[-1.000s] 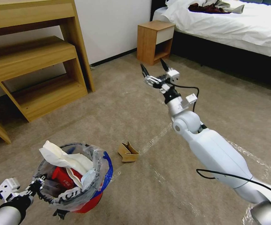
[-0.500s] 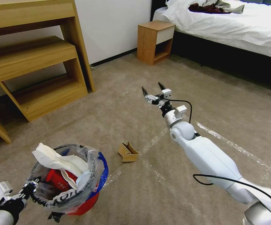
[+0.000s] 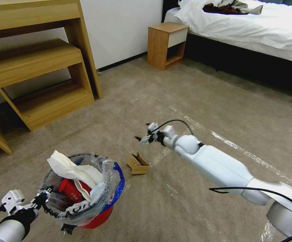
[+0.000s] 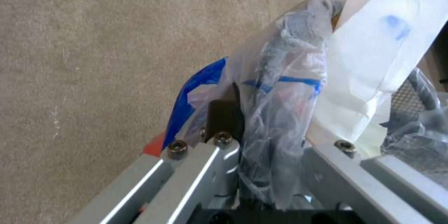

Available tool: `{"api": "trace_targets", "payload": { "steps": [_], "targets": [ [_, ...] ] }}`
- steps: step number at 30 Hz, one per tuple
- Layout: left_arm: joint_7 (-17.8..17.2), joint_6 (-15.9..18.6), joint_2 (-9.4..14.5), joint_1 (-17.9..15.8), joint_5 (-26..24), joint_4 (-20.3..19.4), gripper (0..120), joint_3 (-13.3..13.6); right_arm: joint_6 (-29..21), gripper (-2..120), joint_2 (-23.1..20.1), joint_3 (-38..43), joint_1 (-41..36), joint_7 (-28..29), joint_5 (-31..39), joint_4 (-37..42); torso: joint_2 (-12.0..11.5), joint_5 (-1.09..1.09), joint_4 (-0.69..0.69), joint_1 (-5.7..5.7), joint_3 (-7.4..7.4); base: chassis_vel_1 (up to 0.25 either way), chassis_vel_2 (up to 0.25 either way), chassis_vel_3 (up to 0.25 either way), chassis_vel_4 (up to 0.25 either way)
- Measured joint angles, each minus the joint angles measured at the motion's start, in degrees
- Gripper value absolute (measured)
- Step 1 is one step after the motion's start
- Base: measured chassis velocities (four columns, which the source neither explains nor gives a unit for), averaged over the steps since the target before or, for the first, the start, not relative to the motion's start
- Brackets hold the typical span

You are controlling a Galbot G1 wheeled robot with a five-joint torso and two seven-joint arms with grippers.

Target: Pick up the trash bin and place the garbage on the floor into it.

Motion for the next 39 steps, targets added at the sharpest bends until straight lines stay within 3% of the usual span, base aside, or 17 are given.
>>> {"api": "trace_targets", "payload": {
  "steps": [1, 4, 12, 39],
  "targets": [
    [0.00, 0.00, 0.00, 0.00, 0.00, 0.00, 0, 0.00, 0.00, 100, 0.00, 0.00, 0.00, 0.00, 0.00, 0.00, 0.00, 0.00, 0.00, 0.00, 0.00, 0.000, 0.000, 0.000, 0.000],
    [0.14, -0.07, 0.01, -0.04, 0.05, 0.19, 0, 0.00, -8.48, 100, 3.39, -2.52, -0.05, 3.63, 1.28, -0.45, 0.00, 0.02, 0.00, 0.00, 0.00, 0.000, 0.000, 0.000, 0.000],
    [0.19, -0.13, 0.36, -0.13, 0.04, 0.77, 0, -0.51, -12.56, 100, 9.47, -4.10, -0.51, 7.58, 5.02, -3.46, 0.00, 0.01, 0.00, 0.00, 0.00, 0.000, 0.000, 0.000, 0.000],
    [0.66, -0.14, -0.31, -0.07, 1.75, 0.93, 0, 1.44, -7.46, 100, 16.15, -1.67, -3.13, 11.00, 4.43, -17.81, 0.00, 0.02, -0.01, 0.00, 0.00, 0.000, 0.000, 0.000, 0.000]
  ]
}}
